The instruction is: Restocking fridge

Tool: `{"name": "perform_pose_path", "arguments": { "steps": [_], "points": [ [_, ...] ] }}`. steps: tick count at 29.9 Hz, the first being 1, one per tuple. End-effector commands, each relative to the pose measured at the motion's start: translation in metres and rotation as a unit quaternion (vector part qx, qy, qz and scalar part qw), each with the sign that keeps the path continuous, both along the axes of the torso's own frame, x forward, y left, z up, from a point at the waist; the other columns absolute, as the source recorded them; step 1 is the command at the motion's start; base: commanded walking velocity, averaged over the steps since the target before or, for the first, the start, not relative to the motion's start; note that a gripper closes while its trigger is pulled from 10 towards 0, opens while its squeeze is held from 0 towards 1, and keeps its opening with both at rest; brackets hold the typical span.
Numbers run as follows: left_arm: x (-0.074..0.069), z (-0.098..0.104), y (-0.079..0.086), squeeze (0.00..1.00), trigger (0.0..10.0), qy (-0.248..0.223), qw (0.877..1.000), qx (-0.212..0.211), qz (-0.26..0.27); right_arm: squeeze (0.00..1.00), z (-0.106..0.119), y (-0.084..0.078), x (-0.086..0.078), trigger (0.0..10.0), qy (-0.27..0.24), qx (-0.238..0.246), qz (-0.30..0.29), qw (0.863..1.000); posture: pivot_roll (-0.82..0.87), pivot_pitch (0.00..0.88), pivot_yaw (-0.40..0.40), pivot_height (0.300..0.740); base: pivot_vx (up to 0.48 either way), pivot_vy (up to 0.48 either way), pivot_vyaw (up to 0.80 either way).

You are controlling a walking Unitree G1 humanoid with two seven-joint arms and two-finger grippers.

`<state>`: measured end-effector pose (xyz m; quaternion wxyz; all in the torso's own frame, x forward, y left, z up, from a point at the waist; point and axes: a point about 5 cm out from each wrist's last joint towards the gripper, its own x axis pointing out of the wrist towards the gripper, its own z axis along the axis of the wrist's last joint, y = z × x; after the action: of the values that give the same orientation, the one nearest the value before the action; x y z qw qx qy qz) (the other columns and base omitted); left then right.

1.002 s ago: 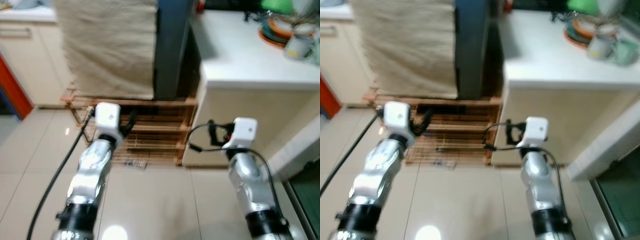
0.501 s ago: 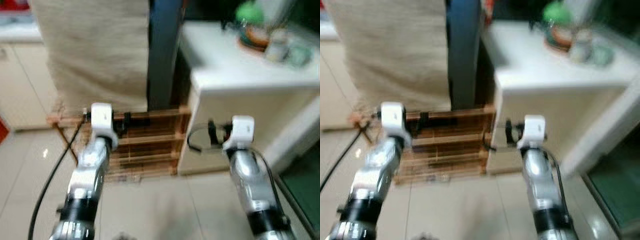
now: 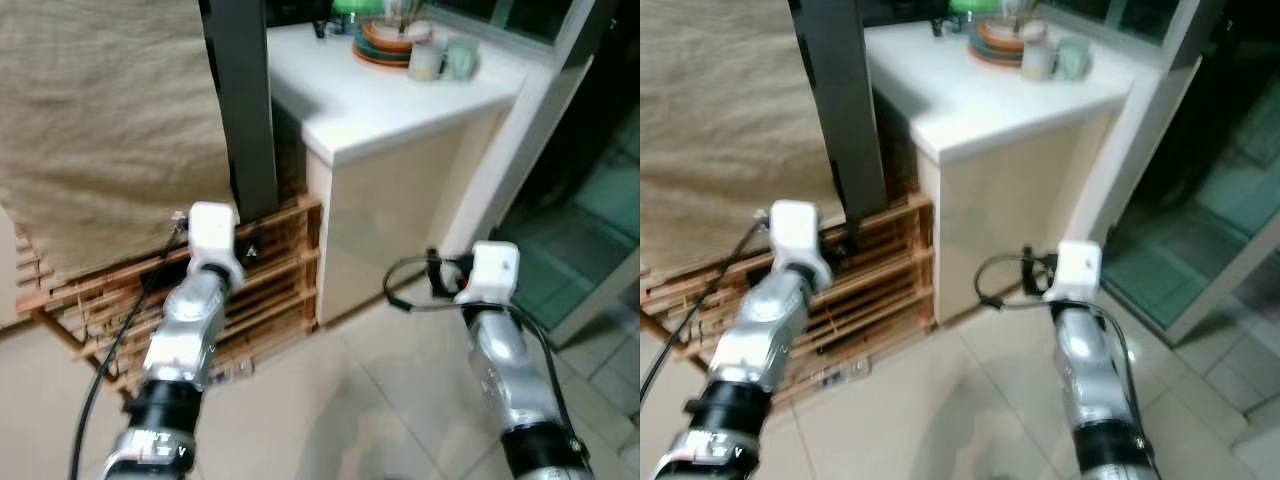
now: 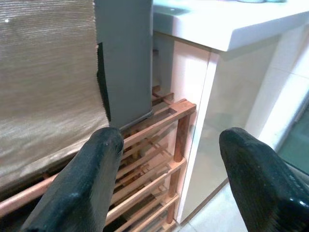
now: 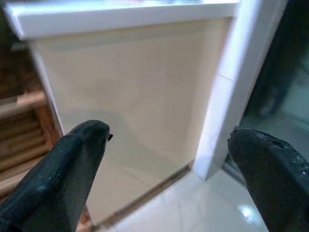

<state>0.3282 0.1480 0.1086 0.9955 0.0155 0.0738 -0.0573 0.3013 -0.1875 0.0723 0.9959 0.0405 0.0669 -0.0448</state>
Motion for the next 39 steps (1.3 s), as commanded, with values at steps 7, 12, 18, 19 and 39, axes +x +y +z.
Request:
{"name": "perform_pose_path", "arguments": {
  "steps": [7,12,18,19,39],
  "points": [
    [-0.003,-0.001,0.007,0.0,10.0,-0.001,1.0,0.006,0.001,0.92,0.005,0.017,0.007,10.0,-0.008,-0.005,0.033,0.999,-0.05,0.0,-0.002,0.74,-0.319,0.361,-0.78],
    [-0.004,-0.001,0.01,0.0,10.0,-0.002,1.0,0.001,0.004,0.92,0.006,0.018,0.007,10.0,-0.01,-0.007,0.037,0.999,-0.04,0.0,-0.004,0.74,-0.348,0.335,-0.78],
    [-0.005,-0.001,0.012,0.0,10.0,-0.004,1.0,0.005,0.005,0.92,0.006,0.021,0.005,10.0,-0.016,-0.015,0.041,0.999,-0.05,0.0,0.005,0.74,-0.346,0.337,-0.79],
    [-0.004,-0.001,0.012,0.0,10.0,-0.005,1.0,0.006,0.005,0.92,0.007,0.022,0.005,10.0,-0.017,-0.017,0.043,0.999,-0.05,0.0,0.007,0.74,-0.345,0.337,-0.8],
    [-0.011,0.011,0.023,0.0,10.0,-0.079,0.996,0.047,0.013,0.91,0.033,0.04,-0.001,10.0,-0.103,-0.024,0.101,0.989,-0.04,0.0,-0.003,0.74,-0.134,0.249,-0.2]
  ]
}}
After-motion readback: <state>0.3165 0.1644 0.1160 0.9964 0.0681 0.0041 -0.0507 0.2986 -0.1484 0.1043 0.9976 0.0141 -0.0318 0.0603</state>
